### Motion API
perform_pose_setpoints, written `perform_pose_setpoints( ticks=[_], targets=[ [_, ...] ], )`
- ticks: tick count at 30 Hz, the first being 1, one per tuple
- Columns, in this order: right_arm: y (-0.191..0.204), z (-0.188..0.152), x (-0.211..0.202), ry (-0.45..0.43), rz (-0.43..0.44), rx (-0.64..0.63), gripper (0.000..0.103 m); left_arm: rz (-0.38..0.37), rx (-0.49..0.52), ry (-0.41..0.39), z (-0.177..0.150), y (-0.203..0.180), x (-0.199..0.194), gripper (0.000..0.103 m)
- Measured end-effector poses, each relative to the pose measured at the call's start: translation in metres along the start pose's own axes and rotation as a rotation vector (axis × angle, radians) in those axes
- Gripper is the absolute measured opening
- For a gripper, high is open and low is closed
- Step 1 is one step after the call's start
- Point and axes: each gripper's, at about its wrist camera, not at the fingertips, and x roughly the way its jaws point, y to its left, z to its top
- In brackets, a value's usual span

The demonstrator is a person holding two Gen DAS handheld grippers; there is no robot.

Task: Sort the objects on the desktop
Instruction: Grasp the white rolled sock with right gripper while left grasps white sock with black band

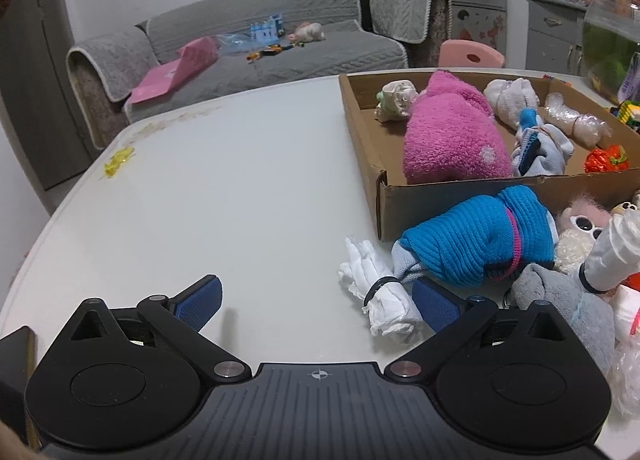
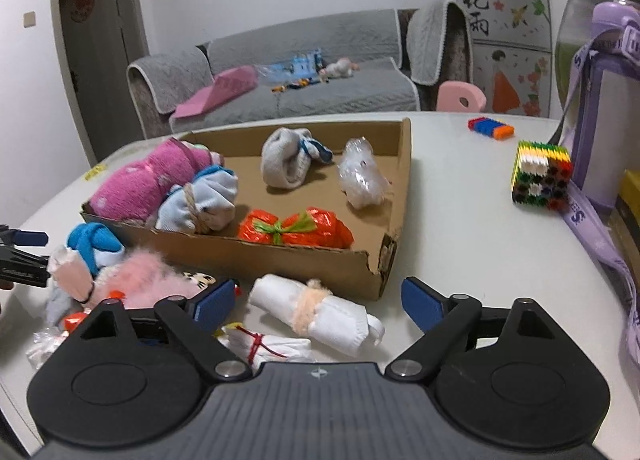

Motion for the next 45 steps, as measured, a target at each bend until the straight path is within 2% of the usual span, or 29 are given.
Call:
perform_pose_setpoints(
  ticks=[4, 10, 15, 22, 26, 30, 38, 45],
  targets=[
    [-0.004, -0.002, 0.006, 0.048, 0.003, 0.025, 0.075, -0.024, -0.018, 0.003, 0.0, 0.003, 0.002, 0.103],
    [-0.004, -0.005, 0.002, 0.056, 0.018, 0.016, 0.059, -0.035, -0.022, 0.009, 0.001, 0.001, 0.001, 0.101],
    [-0.006, -0.006, -0.002, 0.057, 0.033, 0.027, 0.049, -0.086, -0.032, 0.018, 0.001, 0.0, -0.002, 0.088],
    [-0.014, -0.005, -0.006, 0.046, 0.032, 0.046, 0.046, -0.135, -0.053, 0.027, 0.0, -0.001, -0.006, 0.071],
    [-0.02, -0.004, -0.009, 0.037, 0.035, 0.059, 0.044, -0.153, -0.046, 0.029, -0.001, -0.008, -0.012, 0.05],
    [-0.025, -0.004, -0.011, 0.029, 0.038, 0.066, 0.042, -0.162, -0.048, 0.037, -0.001, -0.014, -0.017, 0.037],
    [-0.03, -0.004, -0.015, 0.014, 0.056, 0.072, 0.034, -0.143, -0.09, 0.052, -0.005, -0.01, -0.024, 0.027],
    [-0.033, -0.004, -0.018, 0.008, 0.062, 0.077, 0.029, -0.108, -0.096, 0.023, -0.007, -0.004, -0.044, 0.027]
  ],
)
